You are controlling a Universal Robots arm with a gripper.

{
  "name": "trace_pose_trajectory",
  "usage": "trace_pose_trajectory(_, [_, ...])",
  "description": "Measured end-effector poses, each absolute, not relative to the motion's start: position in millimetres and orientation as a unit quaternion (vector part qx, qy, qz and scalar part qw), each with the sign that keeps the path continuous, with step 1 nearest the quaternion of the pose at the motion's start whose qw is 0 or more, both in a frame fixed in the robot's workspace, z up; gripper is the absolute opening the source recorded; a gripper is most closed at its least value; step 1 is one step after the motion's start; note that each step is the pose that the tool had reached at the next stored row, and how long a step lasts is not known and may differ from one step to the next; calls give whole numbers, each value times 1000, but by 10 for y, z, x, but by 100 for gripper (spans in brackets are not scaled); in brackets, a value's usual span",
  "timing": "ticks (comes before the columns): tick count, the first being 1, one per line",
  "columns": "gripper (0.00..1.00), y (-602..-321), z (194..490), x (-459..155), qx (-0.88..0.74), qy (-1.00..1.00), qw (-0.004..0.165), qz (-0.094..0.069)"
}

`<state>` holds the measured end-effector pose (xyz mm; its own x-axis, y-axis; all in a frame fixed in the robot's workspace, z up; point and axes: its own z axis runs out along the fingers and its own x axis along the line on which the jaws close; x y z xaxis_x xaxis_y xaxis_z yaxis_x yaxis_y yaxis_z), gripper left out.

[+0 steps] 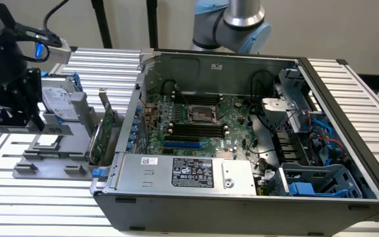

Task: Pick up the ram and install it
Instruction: 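Pick up the ram and move it above insertion slot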

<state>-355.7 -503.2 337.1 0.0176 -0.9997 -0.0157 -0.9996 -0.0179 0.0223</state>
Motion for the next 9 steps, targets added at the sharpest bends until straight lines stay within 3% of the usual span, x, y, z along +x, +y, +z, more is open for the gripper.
trace_pose_trajectory(9, [0,-5032,3710,-3208,713,-701,2,-14])
